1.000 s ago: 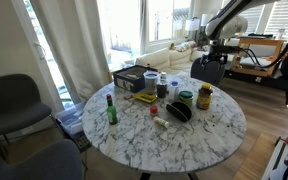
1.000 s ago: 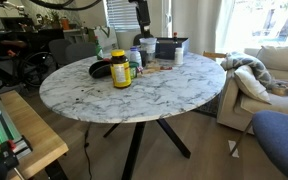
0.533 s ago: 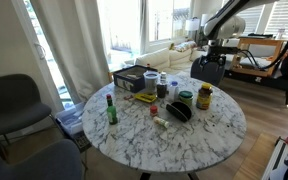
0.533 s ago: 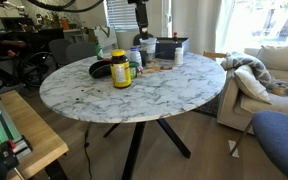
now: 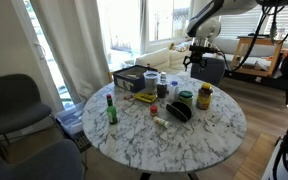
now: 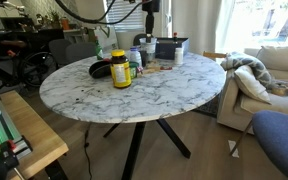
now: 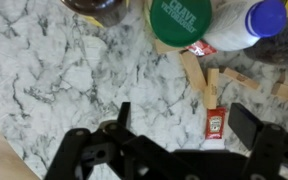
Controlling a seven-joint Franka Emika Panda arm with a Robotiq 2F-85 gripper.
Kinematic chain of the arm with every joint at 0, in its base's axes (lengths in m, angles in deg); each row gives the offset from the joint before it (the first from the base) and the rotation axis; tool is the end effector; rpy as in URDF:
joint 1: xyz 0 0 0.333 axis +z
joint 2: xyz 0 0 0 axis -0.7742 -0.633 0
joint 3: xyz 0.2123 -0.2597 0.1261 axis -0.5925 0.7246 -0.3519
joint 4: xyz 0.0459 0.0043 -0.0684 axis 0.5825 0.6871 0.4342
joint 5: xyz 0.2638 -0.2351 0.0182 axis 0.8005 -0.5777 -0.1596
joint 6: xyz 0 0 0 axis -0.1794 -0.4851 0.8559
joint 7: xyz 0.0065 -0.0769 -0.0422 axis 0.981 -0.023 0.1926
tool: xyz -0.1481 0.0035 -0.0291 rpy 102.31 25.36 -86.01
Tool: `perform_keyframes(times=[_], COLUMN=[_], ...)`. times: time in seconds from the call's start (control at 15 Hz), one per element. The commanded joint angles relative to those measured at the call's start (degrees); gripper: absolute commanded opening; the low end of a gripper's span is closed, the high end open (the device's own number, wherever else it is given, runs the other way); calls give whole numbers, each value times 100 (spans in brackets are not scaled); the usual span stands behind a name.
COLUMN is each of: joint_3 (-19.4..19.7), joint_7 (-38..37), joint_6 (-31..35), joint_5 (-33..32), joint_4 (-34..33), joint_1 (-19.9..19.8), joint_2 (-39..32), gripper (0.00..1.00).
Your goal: Move one block closer to the green bottle
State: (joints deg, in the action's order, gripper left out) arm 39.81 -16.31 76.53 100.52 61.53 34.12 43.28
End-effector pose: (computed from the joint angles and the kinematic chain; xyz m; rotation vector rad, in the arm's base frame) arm 0.5856 -0.2758 0.3615 -2.6781 1.3723 0.0818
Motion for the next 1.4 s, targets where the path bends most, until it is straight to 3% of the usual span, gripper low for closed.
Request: perform_keyframes(times=[0.0,0.07,0.13,0.47,0.6,0.87,1.33], joint_3=[7,-41,-18,-53,-347,-559,-244], joint_7=[-421,-426,-239,-345,-87,-249,-462], joint_6=[-339,-432,-129,-226,-432,-346,-504], joint_5=[-92,-51,-18,-31,299,439,122], joint_4=[-1431,-1730,-937,-1577,-1724,-1962,-2144], joint_1=[67,47,46,64,-11,146,147], joint_2=[-1054,-1262,-684,-1197,-1418,-1904,-2257], gripper=[100,100,100,100,100,100,100])
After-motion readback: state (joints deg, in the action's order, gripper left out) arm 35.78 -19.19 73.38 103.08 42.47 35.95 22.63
